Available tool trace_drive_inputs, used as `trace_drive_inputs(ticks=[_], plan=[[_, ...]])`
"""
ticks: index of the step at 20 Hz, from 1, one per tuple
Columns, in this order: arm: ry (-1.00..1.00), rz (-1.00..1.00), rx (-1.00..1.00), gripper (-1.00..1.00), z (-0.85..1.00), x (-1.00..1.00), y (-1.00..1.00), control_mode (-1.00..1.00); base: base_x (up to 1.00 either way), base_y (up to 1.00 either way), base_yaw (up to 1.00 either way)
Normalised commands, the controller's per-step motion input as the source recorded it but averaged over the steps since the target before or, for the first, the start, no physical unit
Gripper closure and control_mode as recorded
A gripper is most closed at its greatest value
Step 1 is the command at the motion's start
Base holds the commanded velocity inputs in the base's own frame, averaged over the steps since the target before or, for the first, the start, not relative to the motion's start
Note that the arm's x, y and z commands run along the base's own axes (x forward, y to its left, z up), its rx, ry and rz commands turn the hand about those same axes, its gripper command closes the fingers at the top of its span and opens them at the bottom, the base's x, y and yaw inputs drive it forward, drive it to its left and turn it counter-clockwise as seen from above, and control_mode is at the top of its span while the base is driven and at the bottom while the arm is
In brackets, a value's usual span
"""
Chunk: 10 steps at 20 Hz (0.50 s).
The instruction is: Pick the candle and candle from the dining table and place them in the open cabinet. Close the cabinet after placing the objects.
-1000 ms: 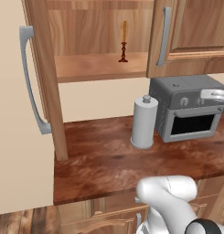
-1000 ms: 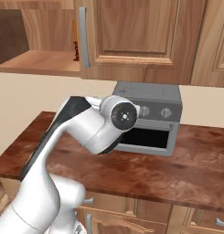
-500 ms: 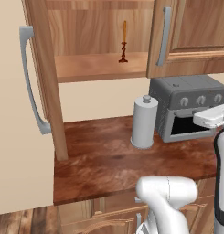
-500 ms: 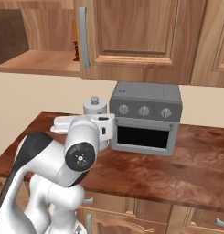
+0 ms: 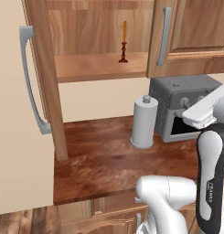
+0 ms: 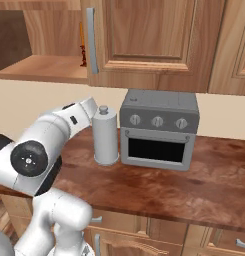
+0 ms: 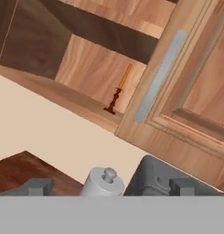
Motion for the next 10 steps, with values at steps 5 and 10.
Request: trace_drive_inputs(ticks=[5, 10], plan=[[-0.34, -0.13, -0.27, -1.0, -0.23, -0.02, 0.7, -1.0, 0.0, 0.0, 0.0], [-0.32, -0.1, -0.07, -1.0, -0.23, 0.0, 0.36, -1.0, 0.0, 0.0, 0.0]])
